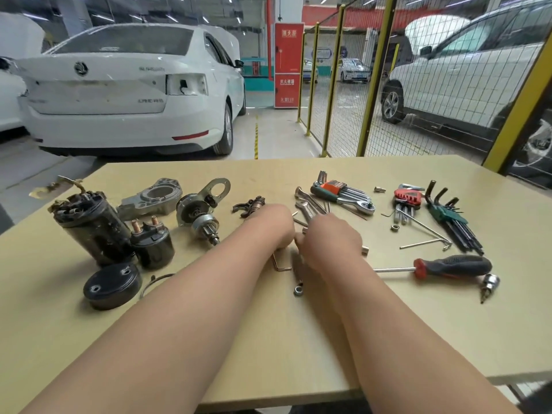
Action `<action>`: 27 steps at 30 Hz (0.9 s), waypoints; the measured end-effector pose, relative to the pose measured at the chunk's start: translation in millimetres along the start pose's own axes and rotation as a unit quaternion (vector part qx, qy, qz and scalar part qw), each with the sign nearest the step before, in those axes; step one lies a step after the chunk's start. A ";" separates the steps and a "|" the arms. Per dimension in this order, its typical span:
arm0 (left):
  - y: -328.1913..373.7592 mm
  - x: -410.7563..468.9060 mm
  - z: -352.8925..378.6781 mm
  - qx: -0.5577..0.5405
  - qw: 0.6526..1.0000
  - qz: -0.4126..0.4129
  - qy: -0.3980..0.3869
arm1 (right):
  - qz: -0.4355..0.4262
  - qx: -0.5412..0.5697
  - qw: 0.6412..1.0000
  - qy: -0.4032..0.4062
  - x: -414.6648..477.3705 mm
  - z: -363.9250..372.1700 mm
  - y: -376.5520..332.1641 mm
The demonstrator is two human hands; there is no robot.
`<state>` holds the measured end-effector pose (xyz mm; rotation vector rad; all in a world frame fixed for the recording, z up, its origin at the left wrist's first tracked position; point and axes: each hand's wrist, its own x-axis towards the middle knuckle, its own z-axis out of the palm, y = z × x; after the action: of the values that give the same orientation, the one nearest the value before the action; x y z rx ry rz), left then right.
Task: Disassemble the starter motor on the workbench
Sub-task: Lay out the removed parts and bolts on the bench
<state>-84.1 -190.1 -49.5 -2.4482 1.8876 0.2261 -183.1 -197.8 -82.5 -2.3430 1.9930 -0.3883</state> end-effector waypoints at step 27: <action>-49.9 -41.5 31.9 -0.853 0.496 -0.110 -0.118 | -0.019 0.012 1.000 -0.022 37.5 -1.8 -28.6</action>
<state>-49.1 -133.6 -78.0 -2.5292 0.8100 3.4936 -150.5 -229.2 -69.2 -2.3556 1.9172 -0.3561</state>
